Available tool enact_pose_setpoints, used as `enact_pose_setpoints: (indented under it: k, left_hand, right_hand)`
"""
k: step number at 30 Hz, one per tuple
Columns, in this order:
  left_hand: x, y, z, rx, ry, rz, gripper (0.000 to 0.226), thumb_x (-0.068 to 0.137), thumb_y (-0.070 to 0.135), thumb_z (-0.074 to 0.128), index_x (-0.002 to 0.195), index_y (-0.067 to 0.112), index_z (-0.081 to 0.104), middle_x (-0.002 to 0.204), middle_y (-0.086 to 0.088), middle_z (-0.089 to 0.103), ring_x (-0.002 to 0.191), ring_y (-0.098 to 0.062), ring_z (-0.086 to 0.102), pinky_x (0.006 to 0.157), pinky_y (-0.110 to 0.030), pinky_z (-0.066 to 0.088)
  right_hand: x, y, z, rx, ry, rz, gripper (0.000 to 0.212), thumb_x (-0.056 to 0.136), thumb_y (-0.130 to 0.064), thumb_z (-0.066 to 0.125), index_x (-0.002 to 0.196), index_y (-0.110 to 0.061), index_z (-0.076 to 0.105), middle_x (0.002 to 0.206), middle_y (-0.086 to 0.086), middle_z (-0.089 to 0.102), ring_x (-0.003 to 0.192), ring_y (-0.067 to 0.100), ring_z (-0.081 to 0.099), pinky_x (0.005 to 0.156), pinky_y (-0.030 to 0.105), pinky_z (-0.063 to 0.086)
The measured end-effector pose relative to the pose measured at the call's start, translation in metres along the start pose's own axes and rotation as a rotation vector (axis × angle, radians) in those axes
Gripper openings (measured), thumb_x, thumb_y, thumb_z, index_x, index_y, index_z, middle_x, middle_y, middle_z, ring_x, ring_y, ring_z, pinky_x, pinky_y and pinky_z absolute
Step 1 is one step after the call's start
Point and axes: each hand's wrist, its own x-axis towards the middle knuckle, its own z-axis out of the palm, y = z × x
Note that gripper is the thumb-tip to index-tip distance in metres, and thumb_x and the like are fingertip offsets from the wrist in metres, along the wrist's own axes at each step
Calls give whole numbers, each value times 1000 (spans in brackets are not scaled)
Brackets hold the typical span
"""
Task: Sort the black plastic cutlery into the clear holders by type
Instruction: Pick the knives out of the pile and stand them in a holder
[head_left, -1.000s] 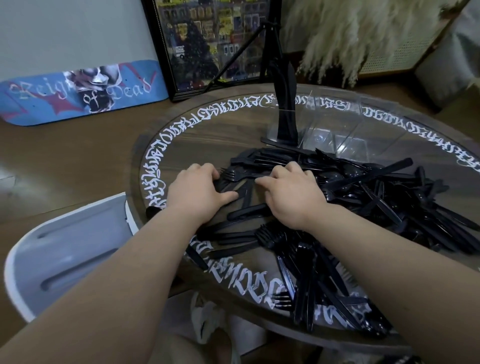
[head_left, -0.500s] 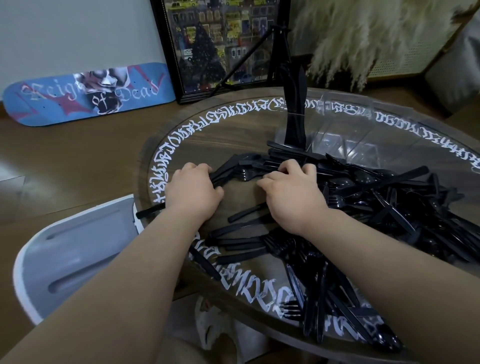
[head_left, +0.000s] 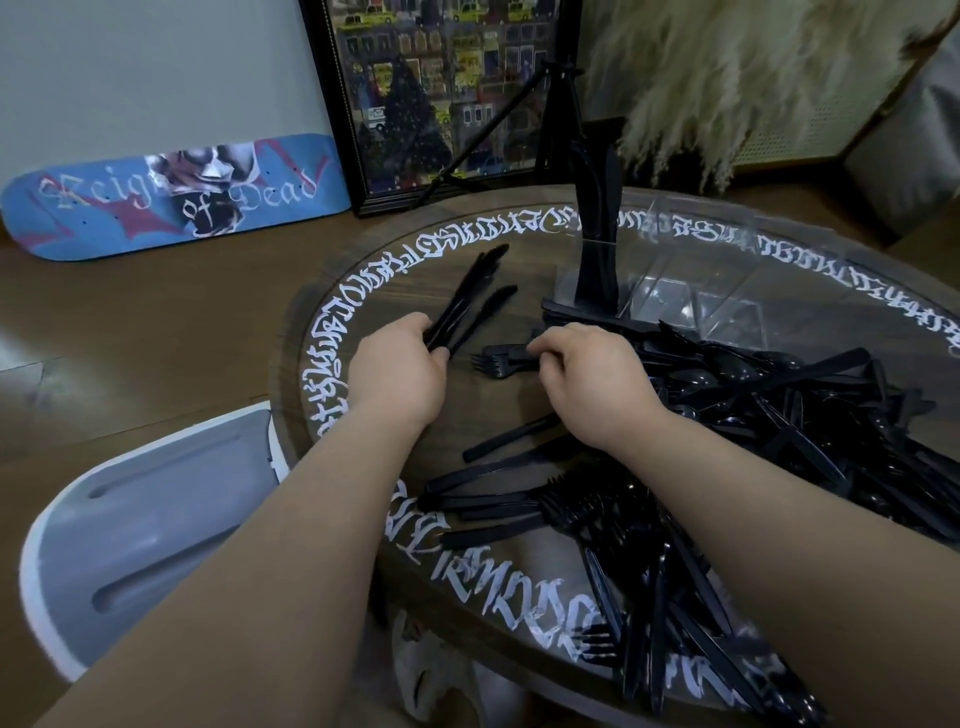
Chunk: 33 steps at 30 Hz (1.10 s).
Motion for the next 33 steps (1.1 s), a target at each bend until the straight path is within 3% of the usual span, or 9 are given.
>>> enact_pose_setpoints:
  k: [3, 6, 10, 14, 18, 21, 24, 30, 33]
  left_hand:
    - [0, 10, -7, -107, 0, 22, 15, 92, 27, 58, 104, 23, 66, 88, 1, 64, 91, -26, 59, 73, -32, 44]
    - [-5, 25, -11, -187, 10, 115, 20, 91, 27, 60, 109, 25, 68, 97, 1, 69, 94, -23, 61, 83, -34, 48]
    - [-14, 45, -8, -291, 41, 211, 21, 91, 24, 63, 110, 23, 70, 89, 10, 64, 88, -12, 57, 74, -20, 36]
    - [-15, 46, -21, -428, 157, 164, 23, 89, 22, 65, 111, 19, 71, 82, 10, 61, 80, -9, 55, 70, -19, 36]
    - [-20, 23, -45, -239, 134, 124, 21, 89, 23, 65, 108, 20, 72, 85, 5, 62, 80, -15, 56, 69, -23, 37]
    - [-26, -3, -64, -103, 84, 38, 15, 88, 26, 65, 99, 21, 73, 73, 1, 60, 69, -21, 55, 64, -27, 38]
    - [-34, -25, -77, -124, 51, -34, 10, 87, 24, 66, 93, 22, 73, 69, -1, 65, 62, -20, 57, 65, -31, 47]
    - [-51, -53, -69, -178, -34, -109, 17, 84, 25, 70, 98, 17, 74, 84, -5, 71, 82, -26, 66, 78, -36, 53]
    - [-54, -57, -62, -182, -84, -117, 6, 84, 26, 69, 84, 20, 71, 80, -4, 71, 79, -25, 65, 74, -33, 51]
  right_hand:
    - [-2, 0, -10, 60, 32, 36, 31, 97, -15, 44, 121, -14, 64, 119, 4, 65, 114, 22, 55, 98, 31, 40]
    - [-7, 4, -24, 104, 71, 84, 30, 97, -15, 46, 120, -14, 64, 115, 3, 67, 109, 20, 59, 94, 26, 42]
    - [-25, 15, -36, 98, 83, 107, 29, 96, -17, 48, 121, -15, 64, 113, 2, 67, 106, 19, 60, 93, 26, 43]
    - [-40, 16, -27, 87, 44, 39, 30, 94, -16, 52, 121, -15, 64, 114, 3, 65, 105, 21, 59, 96, 33, 45]
    - [-36, 2, -16, 67, -9, -53, 31, 93, -18, 52, 123, -16, 62, 112, 3, 63, 105, 22, 57, 93, 32, 44]
    - [-29, -20, -5, 31, -59, -150, 32, 94, -22, 52, 124, -18, 60, 112, 4, 61, 107, 23, 54, 90, 31, 44]
    - [-26, -44, 10, -4, -125, -255, 34, 94, -28, 54, 127, -22, 58, 117, 2, 58, 111, 24, 49, 93, 35, 44]
    - [-30, -76, 40, -125, -300, -499, 37, 88, -36, 59, 125, -36, 59, 137, -4, 44, 115, 23, 35, 101, 39, 37]
    - [-29, -73, 46, -195, -310, -494, 32, 92, -34, 54, 123, -39, 61, 139, -5, 43, 117, 23, 32, 98, 38, 38]
